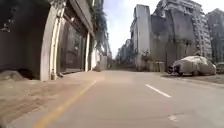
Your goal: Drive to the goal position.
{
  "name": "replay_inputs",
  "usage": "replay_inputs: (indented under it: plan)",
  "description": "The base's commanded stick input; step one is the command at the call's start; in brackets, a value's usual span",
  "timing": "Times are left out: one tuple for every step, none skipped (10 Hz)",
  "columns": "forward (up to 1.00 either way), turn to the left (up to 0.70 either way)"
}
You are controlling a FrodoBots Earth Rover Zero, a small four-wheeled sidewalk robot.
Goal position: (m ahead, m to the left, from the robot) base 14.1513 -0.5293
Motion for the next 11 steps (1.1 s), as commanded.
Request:
replay_inputs:
  plan:
    - [1.00,0.06]
    - [1.00,0.06]
    - [1.00,0.06]
    - [1.00,0.06]
    - [1.00,0.06]
    - [1.00,0.06]
    - [1.00,0.06]
    - [1.00,0.06]
    - [1.00,-0.27]
    - [1.00,-0.34]
    - [1.00,-0.11]
